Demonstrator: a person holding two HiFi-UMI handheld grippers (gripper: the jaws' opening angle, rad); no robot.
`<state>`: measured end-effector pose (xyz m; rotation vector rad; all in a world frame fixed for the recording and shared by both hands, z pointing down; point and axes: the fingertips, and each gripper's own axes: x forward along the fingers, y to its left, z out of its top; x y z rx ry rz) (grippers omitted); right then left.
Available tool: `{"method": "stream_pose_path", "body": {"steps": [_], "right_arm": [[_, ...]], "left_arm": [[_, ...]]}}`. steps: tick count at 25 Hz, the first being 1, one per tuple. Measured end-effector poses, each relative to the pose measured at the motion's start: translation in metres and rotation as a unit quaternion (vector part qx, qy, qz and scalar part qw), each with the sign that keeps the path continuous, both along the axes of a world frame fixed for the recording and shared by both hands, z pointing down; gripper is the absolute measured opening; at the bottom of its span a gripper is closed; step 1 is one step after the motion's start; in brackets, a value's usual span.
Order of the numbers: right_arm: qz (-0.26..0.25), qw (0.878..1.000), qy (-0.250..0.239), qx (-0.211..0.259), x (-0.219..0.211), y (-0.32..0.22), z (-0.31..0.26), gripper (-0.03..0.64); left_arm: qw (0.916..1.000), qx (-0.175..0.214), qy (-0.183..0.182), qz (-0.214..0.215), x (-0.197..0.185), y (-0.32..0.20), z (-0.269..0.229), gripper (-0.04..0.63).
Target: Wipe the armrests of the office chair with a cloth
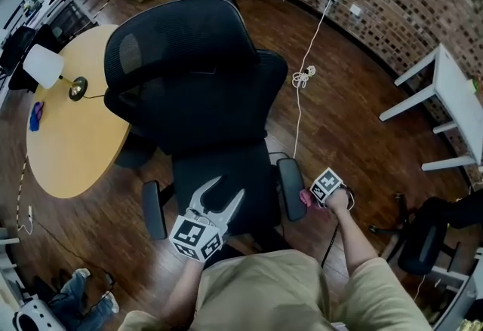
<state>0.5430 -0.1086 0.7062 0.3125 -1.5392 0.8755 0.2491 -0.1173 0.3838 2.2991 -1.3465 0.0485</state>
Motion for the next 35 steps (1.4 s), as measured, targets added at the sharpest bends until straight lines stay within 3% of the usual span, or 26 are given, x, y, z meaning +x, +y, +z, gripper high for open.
{"method": "stream_pose_path", "body": {"steps": [6, 9, 14, 18, 23, 29, 35], "right_arm": [[0.046, 0.995, -0.034, 0.079, -0.029, -0.077, -0.015, 0.066], [0.037, 0.993, -0.038, 0.106, -0.049, -0.113, -0.019, 0.066], [-0.019, 0.989, -0.036, 0.141, -0.087, -0.157, -0.022, 0.066], [-0.07, 0.988, -0.065, 0.123, -0.132, -0.156, -0.022, 0.066], [-0.151, 0.981, -0.048, 0.109, -0.166, -0.135, -0.018, 0.064], [-0.274, 0.95, 0.013, 0.149, -0.174, -0.124, -0.007, 0.065], [-0.294, 0.937, -0.003, 0.19, -0.175, -0.113, -0.015, 0.064]], "left_arm": [[0.9996, -0.013, -0.002, -0.025, -0.013, 0.004, 0.01, 0.205], [0.9991, -0.019, -0.002, -0.039, -0.019, 0.007, 0.013, 0.206], [0.9977, -0.026, -0.004, -0.062, -0.035, 0.016, 0.017, 0.205], [0.9964, -0.031, -0.002, -0.079, -0.05, 0.027, 0.024, 0.205], [0.9948, -0.032, 0.001, -0.097, -0.069, 0.036, 0.021, 0.206], [0.9942, -0.027, 0.008, -0.103, -0.094, 0.046, 0.024, 0.202], [0.996, -0.028, 0.012, -0.085, -0.095, 0.049, 0.026, 0.202]]}}
